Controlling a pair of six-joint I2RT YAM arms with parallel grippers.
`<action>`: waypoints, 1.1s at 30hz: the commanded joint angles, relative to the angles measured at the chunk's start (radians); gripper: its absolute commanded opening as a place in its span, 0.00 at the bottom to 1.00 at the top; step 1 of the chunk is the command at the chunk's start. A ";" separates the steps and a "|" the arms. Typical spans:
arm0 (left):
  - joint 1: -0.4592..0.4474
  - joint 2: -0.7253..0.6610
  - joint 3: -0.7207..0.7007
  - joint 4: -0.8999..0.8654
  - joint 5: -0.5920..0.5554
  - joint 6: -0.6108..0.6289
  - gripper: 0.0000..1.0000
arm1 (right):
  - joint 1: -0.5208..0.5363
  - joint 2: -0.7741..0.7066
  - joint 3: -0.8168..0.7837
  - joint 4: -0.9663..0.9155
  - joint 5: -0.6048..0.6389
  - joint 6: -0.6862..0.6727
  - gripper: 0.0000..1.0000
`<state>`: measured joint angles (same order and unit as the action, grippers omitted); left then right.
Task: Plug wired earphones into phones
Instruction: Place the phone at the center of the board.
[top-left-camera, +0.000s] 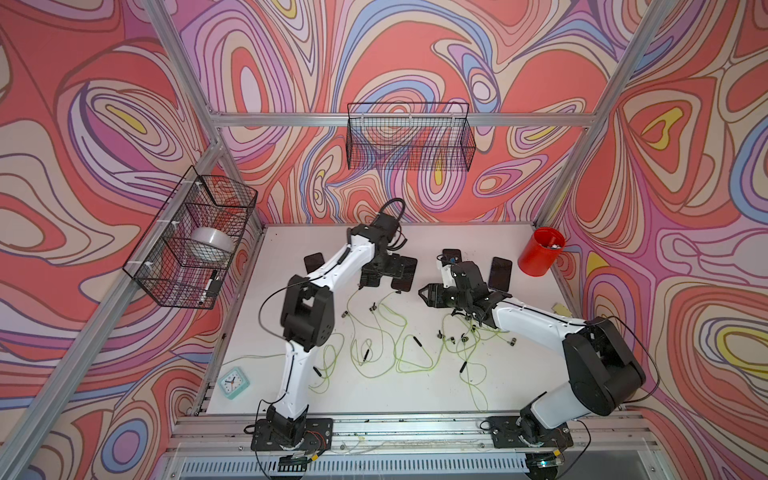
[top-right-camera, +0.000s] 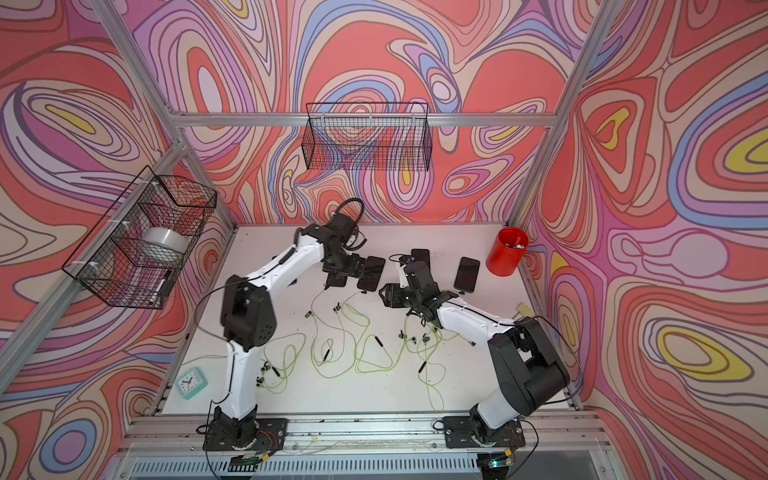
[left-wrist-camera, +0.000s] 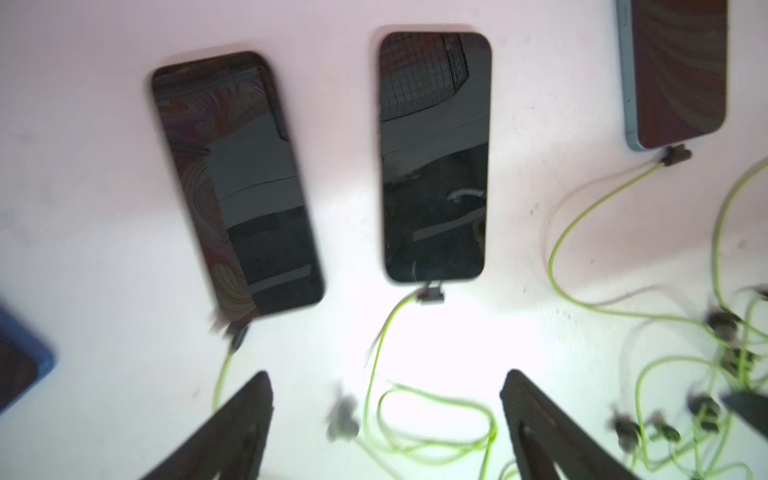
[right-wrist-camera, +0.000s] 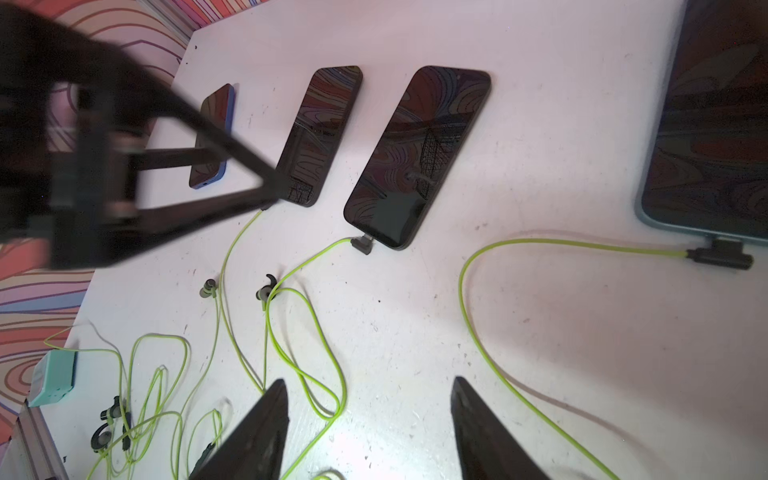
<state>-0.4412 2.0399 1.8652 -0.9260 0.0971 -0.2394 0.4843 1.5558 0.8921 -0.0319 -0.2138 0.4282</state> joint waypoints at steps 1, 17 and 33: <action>0.117 -0.124 -0.190 0.058 0.058 0.006 0.70 | -0.005 0.043 0.038 -0.047 -0.015 -0.001 0.62; 0.182 0.005 -0.330 0.190 0.057 0.136 0.60 | -0.007 0.061 0.068 -0.087 -0.018 0.011 0.59; 0.083 0.155 -0.213 0.088 -0.162 0.153 0.31 | -0.020 0.070 0.056 -0.067 -0.026 0.003 0.58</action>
<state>-0.3397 2.1643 1.6478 -0.7612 0.0006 -0.1043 0.4709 1.6318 0.9489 -0.1043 -0.2489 0.4389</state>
